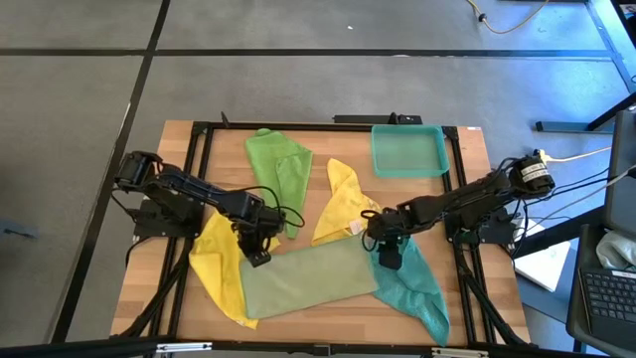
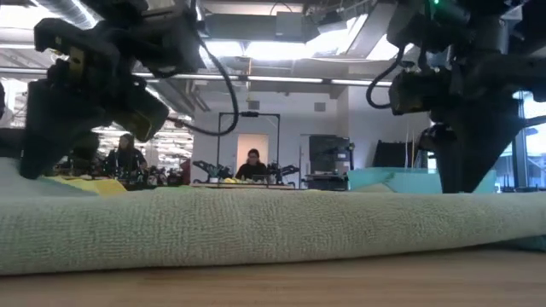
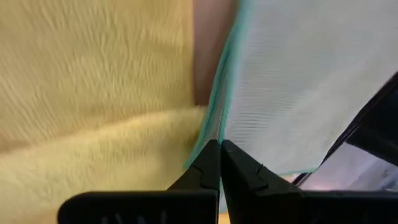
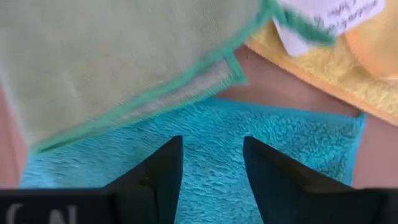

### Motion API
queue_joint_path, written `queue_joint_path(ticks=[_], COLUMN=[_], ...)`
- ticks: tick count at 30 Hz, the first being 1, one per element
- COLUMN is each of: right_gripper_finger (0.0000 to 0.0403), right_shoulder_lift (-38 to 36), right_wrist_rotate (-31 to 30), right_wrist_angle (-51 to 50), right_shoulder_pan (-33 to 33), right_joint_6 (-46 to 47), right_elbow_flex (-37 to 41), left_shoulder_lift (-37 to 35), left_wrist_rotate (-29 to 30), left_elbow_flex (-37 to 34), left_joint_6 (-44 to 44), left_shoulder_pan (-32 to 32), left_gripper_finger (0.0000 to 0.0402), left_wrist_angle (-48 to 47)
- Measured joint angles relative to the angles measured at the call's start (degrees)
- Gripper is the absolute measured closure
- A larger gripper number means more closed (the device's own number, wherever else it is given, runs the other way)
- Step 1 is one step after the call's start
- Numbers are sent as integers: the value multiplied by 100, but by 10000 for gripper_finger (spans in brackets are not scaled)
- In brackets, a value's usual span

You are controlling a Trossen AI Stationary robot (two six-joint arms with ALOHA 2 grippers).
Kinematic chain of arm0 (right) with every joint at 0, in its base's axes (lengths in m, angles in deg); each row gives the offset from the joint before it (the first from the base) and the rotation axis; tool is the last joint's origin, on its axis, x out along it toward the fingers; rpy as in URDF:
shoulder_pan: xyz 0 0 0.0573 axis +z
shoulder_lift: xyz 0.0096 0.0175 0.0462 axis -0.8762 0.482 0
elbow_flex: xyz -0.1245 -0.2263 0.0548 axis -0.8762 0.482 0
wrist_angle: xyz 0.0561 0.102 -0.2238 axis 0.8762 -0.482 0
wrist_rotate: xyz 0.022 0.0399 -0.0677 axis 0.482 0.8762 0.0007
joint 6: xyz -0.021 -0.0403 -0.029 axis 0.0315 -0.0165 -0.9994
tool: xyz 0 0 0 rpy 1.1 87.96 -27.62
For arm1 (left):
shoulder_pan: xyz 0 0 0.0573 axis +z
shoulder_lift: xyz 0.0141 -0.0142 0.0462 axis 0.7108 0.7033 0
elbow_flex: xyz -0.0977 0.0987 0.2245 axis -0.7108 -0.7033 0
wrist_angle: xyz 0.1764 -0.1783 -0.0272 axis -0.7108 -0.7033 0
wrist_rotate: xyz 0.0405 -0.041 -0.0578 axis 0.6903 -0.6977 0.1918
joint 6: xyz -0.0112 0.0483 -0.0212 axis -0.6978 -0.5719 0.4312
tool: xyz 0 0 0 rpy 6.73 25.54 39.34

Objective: Fold microfiber towels
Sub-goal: Fold the light green microfiber cloth

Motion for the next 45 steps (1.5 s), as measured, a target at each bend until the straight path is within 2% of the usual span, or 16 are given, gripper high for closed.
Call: queue_joint_path(ticks=[6,10,12,18,22,25,31,34,39,45], right_gripper_finger=[231,231,231,231,231,231,231,231,231,231], right_shoulder_lift=[-184,-188,-185,-181,-180,-177,-177,-177,-175,-133], right_wrist_rotate=[12,826,1026,846,529,442,459,641,890,935], right_wrist_angle=[61,381,359,333,452,507,544,565,874,1542], right_shoulder_pan=[2,22,152,579,697,717,717,718,889,1106], right_joint_6=[6,72,183,533,879,901,916,1091,1683,3171], right_elbow_flex=[-159,-189,-190,-186,-185,-183,-183,-182,-67,409], left_shoulder_lift=[-96,-96,-96,-96,-96,-96,-96,-96,-127,-220], left_wrist_rotate=[248,229,134,-13,218,275,385,415,414,595], left_elbow_flex=[0,0,0,0,0,0,0,0,0,8], left_joint_6=[248,324,412,582,667,708,766,868,1022,1218], left_shoulder_pan=[31,28,11,-189,-289,-342,-363,-363,-363,-395], left_gripper_finger=[401,401,401,401,400,379,290,260,251,252], left_wrist_angle=[815,922,808,655,665,743,651,547,542,570])
